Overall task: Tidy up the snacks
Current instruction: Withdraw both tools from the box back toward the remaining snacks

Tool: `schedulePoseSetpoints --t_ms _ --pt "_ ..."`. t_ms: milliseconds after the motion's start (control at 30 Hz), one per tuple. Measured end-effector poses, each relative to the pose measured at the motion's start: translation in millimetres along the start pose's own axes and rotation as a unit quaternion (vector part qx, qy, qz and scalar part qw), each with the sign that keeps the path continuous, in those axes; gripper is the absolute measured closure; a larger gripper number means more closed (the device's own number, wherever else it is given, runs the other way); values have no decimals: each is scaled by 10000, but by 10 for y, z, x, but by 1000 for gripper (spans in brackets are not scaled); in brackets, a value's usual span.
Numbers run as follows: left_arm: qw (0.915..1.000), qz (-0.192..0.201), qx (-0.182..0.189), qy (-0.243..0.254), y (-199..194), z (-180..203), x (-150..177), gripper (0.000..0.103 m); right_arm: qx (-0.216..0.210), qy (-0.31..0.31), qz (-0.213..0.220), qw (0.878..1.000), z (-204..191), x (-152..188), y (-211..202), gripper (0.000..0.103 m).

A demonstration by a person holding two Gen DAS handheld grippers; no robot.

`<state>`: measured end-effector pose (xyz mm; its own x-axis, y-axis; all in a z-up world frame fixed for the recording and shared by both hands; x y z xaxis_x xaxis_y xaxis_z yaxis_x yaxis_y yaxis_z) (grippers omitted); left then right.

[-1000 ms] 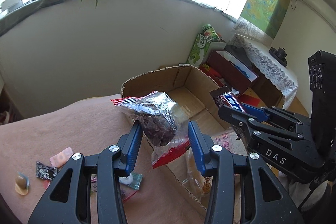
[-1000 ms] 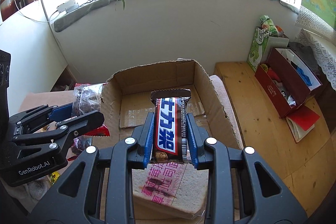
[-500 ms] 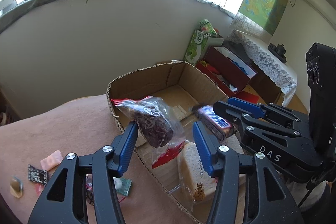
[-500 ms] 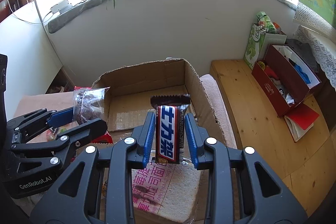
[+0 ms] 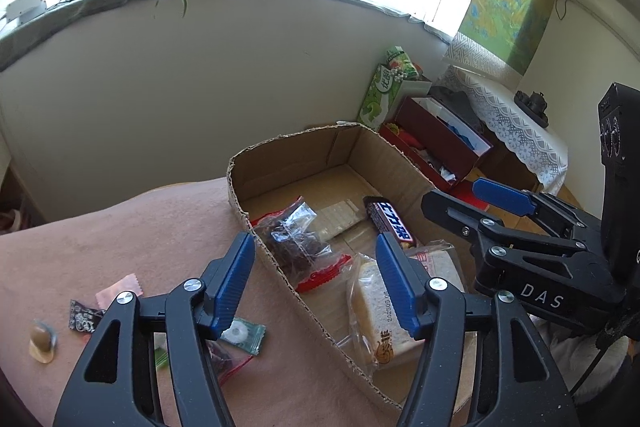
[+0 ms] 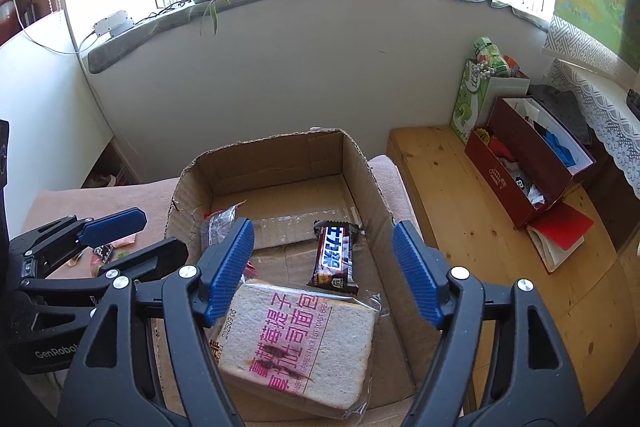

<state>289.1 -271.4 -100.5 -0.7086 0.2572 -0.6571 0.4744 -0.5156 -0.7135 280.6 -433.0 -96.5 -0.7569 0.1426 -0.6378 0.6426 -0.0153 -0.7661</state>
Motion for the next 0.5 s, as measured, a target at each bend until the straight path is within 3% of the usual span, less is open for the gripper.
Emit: schedulePoseSetpoints --t_ms 67,133,500 --pt "10000 40 2 -17 -73 -15 23 40 21 -15 -7 10000 -23 11 -50 25" --pt "10000 78 -6 -12 -149 -20 47 40 14 -13 13 10000 -51 26 -112 16" --pt "9989 374 -206 -167 -739 -341 235 40 -172 -244 178 9994 -431 206 -533 16"
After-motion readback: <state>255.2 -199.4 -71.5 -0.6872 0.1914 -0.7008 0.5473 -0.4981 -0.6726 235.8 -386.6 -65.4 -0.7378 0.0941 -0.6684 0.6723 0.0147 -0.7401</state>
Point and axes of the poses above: each gripper's, at about its wrist camera, not at the fingertips, and y roughly the way its jaws point, z to its right, x to its underside, the point moved 7 cm from there along y, roughly the way its jaws point, and after that the axes turned 3 degrees about -z, right-handed, at the moved point
